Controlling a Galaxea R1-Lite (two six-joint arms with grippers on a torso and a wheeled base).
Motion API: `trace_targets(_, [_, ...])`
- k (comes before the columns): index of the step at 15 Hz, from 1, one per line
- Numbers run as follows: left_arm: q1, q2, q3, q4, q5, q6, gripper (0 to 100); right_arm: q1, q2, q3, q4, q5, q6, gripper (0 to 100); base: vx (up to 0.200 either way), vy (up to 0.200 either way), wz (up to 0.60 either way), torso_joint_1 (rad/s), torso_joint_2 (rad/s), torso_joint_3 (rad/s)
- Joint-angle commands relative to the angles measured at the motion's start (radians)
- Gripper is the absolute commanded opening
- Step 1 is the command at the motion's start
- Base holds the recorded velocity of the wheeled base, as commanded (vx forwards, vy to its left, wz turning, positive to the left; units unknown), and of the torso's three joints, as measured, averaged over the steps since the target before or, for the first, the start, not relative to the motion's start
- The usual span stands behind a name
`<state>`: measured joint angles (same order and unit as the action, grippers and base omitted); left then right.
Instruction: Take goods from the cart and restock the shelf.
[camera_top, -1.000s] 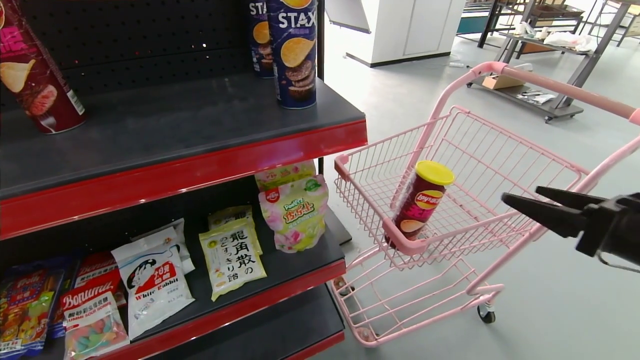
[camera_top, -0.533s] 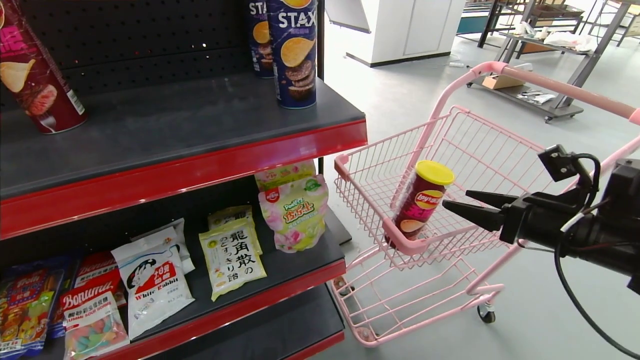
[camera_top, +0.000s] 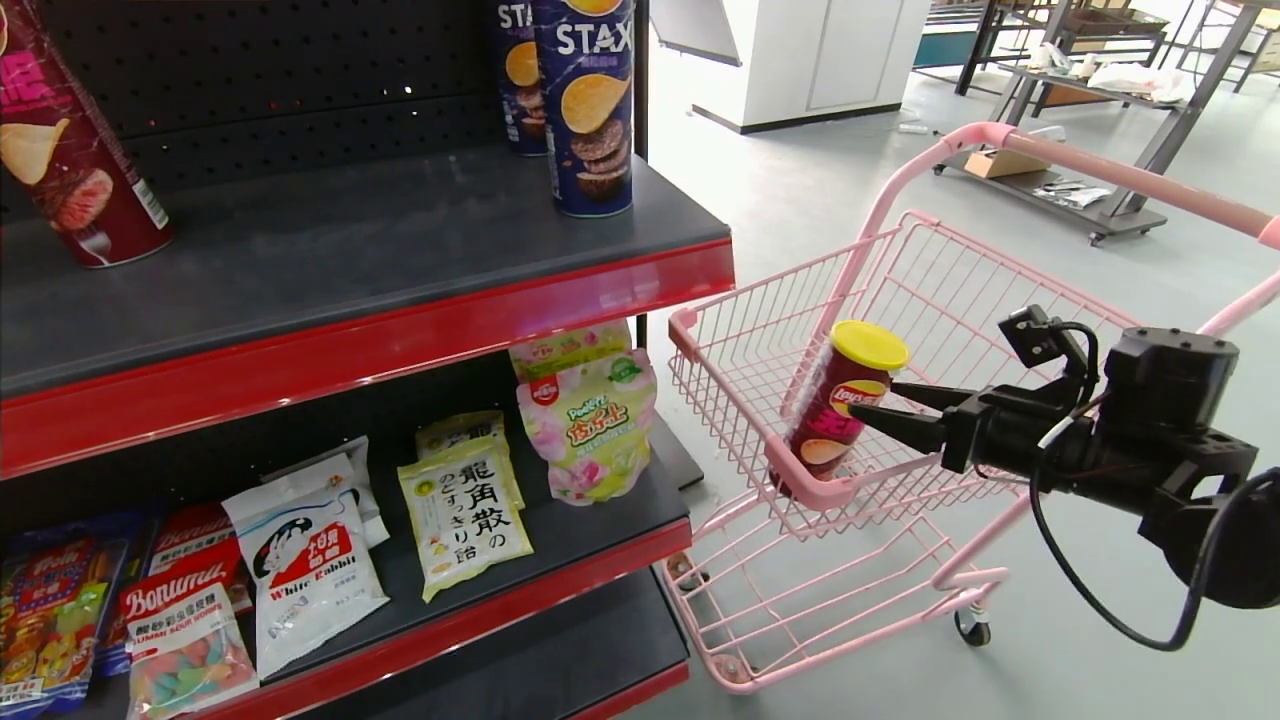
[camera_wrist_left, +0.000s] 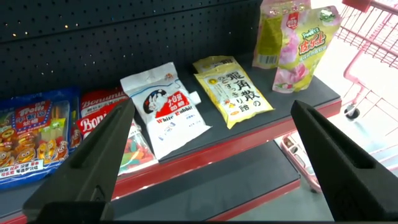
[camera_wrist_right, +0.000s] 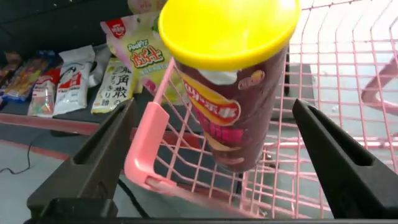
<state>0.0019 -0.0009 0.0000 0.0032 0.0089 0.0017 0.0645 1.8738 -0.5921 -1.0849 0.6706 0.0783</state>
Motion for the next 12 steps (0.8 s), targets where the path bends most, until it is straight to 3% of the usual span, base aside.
trace_targets(1, [0.001, 0.001, 0.000, 0.000, 0.000, 0.000, 100, -0.003, 0.114, -0.044, -0.056, 0.023, 0.000, 100, 0.000, 0.000, 0.00, 0.000, 0.00, 0.000])
trace_targets(12, [0.001, 0.001, -0.002, 0.000, -0.003, 0.011, 100, 0.000, 0.292, -0.275, -0.099, 0.064, 0.023, 100, 0.000, 0.000, 0.00, 0.000, 0.00, 0.000])
